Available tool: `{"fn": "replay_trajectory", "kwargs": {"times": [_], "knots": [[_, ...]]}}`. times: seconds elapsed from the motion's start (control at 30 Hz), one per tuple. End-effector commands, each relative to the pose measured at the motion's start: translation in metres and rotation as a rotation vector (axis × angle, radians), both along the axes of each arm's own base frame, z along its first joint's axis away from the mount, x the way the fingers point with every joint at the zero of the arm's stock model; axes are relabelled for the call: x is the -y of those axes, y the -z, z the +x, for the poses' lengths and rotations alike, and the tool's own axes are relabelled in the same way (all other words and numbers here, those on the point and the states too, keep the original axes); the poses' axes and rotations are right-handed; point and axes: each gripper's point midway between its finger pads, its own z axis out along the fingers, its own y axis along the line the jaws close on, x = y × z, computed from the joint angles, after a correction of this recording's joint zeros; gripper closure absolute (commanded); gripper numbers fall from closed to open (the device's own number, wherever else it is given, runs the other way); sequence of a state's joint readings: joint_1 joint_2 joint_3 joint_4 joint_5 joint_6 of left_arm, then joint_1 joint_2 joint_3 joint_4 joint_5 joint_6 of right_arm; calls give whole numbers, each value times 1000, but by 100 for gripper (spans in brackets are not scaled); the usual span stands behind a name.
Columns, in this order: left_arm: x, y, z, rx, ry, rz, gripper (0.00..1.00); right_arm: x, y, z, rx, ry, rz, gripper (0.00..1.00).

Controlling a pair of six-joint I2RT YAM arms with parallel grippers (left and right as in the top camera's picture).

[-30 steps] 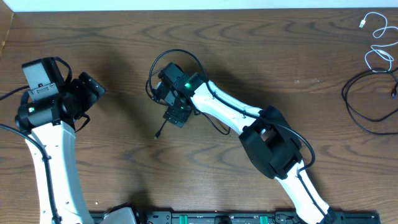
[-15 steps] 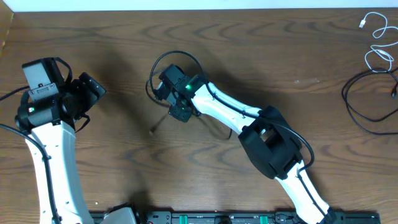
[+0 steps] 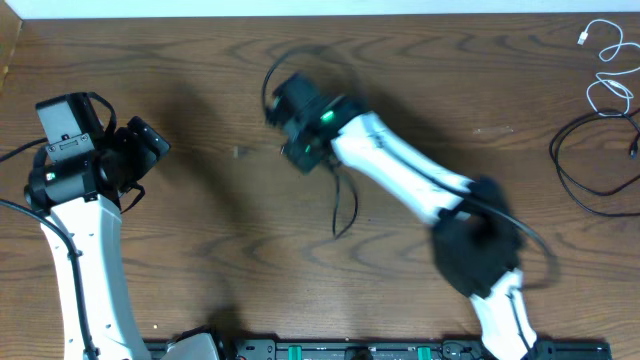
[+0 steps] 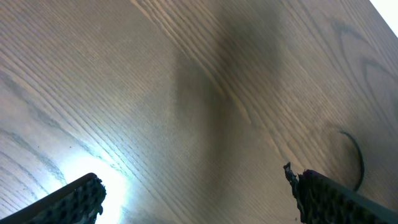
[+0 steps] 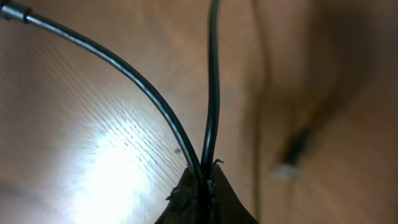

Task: Untangle cables
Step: 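Grasp the black cable and carry it to the right edge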

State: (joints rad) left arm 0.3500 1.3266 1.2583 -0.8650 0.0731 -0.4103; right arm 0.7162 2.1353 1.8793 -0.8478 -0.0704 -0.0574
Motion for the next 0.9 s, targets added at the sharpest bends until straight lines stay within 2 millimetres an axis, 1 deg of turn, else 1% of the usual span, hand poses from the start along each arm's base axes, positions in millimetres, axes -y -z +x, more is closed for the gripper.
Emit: {"fn": "replay_trajectory", "kwargs": {"times": [0.0, 0.07, 0.1, 0.13, 0.17, 0.23, 0.27, 0.37, 0.47, 0.6, 0.63, 0.73, 0.87], "knots": [[-1, -5, 1, 6, 11, 13, 1, 37, -144, 19, 199, 146, 211, 99], [-1, -5, 1, 6, 11, 13, 1, 66, -187, 17, 252, 209, 266, 99], [-1, -5, 1, 6, 11, 13, 1, 82, -205, 16, 276, 239, 287, 99], [-1, -5, 1, 6, 11, 13, 1, 101, -225, 12, 303, 275, 309, 99], [-1, -5, 1, 6, 11, 13, 1, 118, -240, 9, 323, 308, 323, 99], [-1, -5, 1, 5, 11, 13, 1, 157, -267, -1, 359, 390, 348, 99], [-1, -5, 1, 5, 11, 13, 1, 176, -278, -6, 374, 431, 357, 99], [-1, -5, 0, 4, 11, 12, 1, 239, -301, -23, 412, 620, 364, 99], [-1, -5, 0, 4, 11, 12, 1, 303, -314, -47, 449, 852, 352, 99], [-1, -5, 0, 4, 11, 12, 1, 380, -322, -88, 506, 1170, 295, 99], [-1, -5, 0, 3, 11, 12, 1, 390, -322, -94, 515, 1214, 278, 99], [-1, -5, 0, 4, 11, 12, 1, 434, -317, -119, 542, 1405, 180, 99], [-1, -5, 0, 3, 11, 12, 1, 477, -300, -146, 514, 1627, 34, 99]]}}
